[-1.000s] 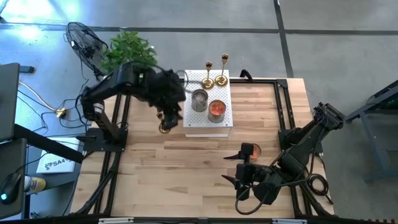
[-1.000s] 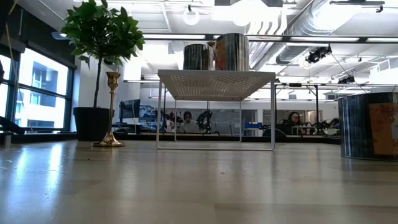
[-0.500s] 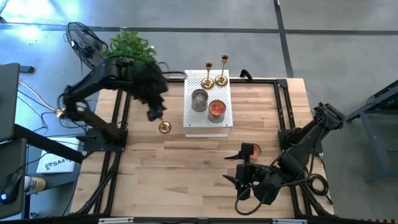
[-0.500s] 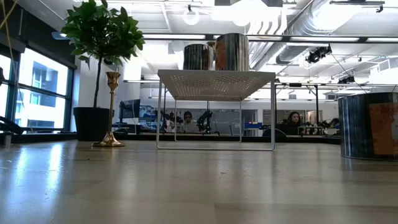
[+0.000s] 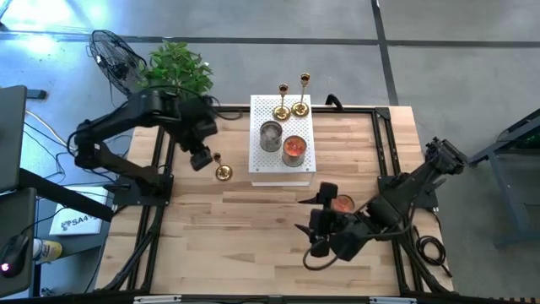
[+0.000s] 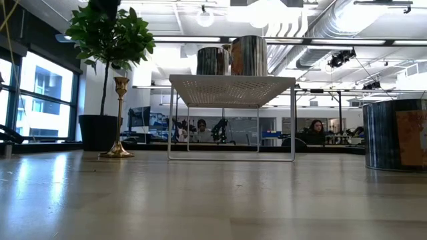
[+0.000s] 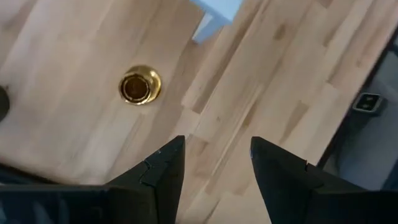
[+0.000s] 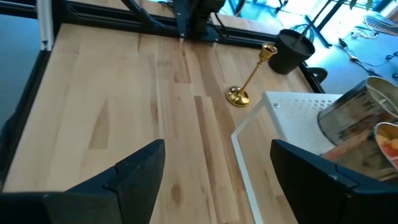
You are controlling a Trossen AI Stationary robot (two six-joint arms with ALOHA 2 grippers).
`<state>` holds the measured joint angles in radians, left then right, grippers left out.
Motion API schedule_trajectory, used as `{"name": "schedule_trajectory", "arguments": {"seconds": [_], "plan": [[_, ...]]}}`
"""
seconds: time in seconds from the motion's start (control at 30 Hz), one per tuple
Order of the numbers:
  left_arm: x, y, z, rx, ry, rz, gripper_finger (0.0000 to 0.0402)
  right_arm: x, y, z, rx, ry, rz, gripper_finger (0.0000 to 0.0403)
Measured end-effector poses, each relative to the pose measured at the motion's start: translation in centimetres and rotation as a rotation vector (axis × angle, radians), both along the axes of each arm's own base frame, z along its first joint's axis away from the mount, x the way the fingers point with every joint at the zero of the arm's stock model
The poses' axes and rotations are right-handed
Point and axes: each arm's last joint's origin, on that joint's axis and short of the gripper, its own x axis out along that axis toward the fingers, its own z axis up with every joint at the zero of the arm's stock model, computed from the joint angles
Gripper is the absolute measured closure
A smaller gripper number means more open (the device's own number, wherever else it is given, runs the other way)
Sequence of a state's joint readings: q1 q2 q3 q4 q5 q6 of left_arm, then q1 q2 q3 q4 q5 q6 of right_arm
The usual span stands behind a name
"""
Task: Pick & Place candle stick holders
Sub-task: Put the golden candle holder on the shelf
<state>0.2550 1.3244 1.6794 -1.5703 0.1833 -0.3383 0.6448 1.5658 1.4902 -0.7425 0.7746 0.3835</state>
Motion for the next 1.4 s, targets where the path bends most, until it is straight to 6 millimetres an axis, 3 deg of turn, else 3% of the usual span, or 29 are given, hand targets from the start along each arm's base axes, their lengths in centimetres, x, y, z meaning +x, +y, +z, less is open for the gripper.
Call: {"name": "schedule_trajectory", "arguments": {"seconds": [0.3,0.6,1.4], "plan": [[2.7,1.5,-4.3,0.221,0.253,0.019,0.0222,0.4,-0.6,0.0,-0.034,0.016,0.007,0.0116],[3.1,1.7,-7.0,0.232,0.365,-0.016,0.0222,0.4,-0.6,0.0,-0.054,0.023,0.019,0.0116],[4.3,2.1,-7.7,0.267,0.263,-0.009,0.0222,0.4,-0.6,0.0,-0.051,0.023,0.018,0.0116]]}}
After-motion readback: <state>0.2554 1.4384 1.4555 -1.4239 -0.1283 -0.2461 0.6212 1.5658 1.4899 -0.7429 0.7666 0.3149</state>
